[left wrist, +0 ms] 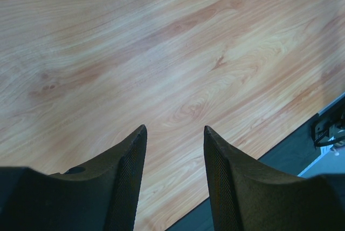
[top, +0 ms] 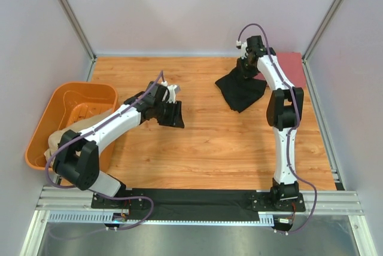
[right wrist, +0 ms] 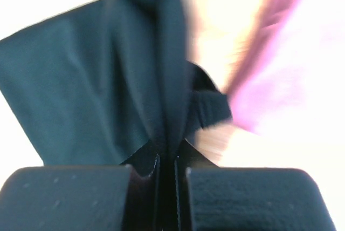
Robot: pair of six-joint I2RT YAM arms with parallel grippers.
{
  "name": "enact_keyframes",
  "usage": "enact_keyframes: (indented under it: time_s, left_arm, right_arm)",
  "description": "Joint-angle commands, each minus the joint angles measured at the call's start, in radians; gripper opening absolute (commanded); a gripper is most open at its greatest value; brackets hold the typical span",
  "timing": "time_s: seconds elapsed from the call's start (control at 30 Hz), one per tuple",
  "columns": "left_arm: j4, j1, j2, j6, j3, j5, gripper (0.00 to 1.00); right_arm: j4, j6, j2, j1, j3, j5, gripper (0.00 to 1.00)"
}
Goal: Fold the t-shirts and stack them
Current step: Neatly place the folded tshirt to the corner
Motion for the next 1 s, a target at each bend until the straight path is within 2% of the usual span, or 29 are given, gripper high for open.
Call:
enact_keyframes:
  time_s: [0.0,0.07,0.2,0.97]
  left_arm:
    - [0.022,0.009,0.014,0.002,0.024,0.029,0.54]
    - [0.022,0.009,0.023,0.007,0.027,0.030,0.54]
    - [0.014,0.016,0.033,0.022,0.027,0.030,0.54]
    - [0.023,0.033,0.091,0.010,0.043,0.067,0.54]
  right_arm:
    - [0.047,-0.063,-0.072,0.000,0.112,0.142,0.00]
    - [0.015,-0.077,-0.044,-0.003,0.193,0.177,0.00]
    - [0.001,-0.103,-0.015,-0.017,0.253,0.217,0.00]
    - [0.137,-0.138,-0.094,-0.088,0.298,0.291,0.00]
